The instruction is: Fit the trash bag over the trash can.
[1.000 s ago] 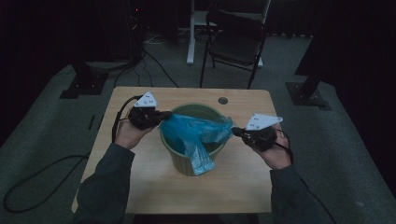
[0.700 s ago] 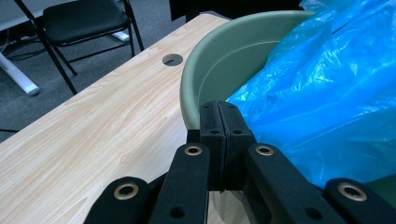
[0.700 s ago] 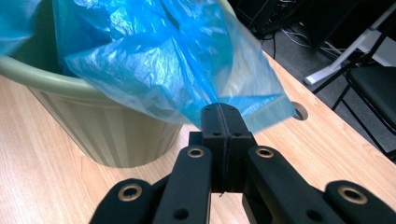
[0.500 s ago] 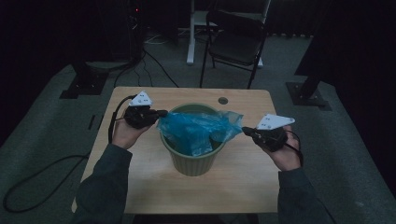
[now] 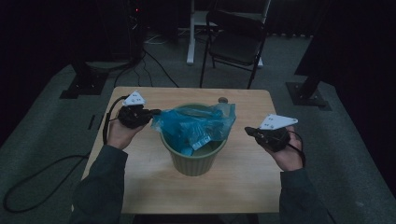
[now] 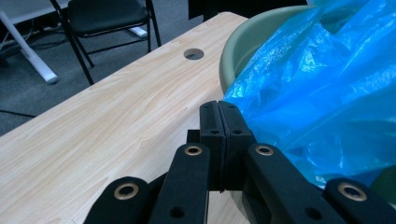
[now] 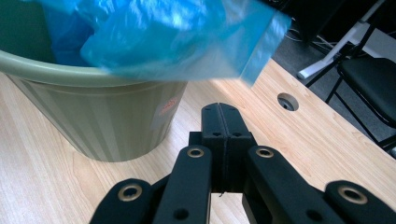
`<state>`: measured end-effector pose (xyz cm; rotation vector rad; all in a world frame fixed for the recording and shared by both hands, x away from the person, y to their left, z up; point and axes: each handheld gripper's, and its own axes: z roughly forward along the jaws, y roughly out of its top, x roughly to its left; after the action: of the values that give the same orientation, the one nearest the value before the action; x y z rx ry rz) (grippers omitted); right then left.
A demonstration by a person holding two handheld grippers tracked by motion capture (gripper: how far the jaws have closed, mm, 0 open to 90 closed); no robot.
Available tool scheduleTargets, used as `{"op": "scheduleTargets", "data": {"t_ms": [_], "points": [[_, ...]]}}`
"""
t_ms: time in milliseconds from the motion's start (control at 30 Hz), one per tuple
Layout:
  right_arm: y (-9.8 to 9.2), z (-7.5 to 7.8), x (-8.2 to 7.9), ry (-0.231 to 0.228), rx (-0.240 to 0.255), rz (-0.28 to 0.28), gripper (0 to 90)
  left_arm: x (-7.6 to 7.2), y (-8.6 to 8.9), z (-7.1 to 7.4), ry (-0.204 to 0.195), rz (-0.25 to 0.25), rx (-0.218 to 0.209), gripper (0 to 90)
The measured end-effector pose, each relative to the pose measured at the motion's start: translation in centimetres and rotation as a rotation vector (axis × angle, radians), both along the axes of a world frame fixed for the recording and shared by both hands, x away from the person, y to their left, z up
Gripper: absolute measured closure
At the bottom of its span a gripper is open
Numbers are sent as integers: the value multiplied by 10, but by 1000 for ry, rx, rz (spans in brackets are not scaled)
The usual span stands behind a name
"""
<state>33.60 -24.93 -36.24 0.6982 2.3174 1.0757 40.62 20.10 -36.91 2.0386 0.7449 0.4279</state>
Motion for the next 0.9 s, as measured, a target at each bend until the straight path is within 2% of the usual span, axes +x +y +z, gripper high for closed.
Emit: {"op": "scheduleTargets", "data": {"t_ms": [200, 400, 433, 667, 900], "points": [[4, 5, -1, -3, 26, 29, 900, -1, -6, -1, -2, -15, 7, 897], [13, 12, -1, -9, 45, 63, 861, -1, -7, -1, -1, -18, 8, 897], [20, 15, 0, -14, 53, 80, 842, -2, -7, -1, -1, -20, 4, 897], [30, 19, 2, -20, 66, 107, 816, -2, -8, -2, 0, -26, -1, 897], [54, 27, 9, -38, 81, 146, 759, -4, -11, -3, -2, -35, -3, 897]]}}
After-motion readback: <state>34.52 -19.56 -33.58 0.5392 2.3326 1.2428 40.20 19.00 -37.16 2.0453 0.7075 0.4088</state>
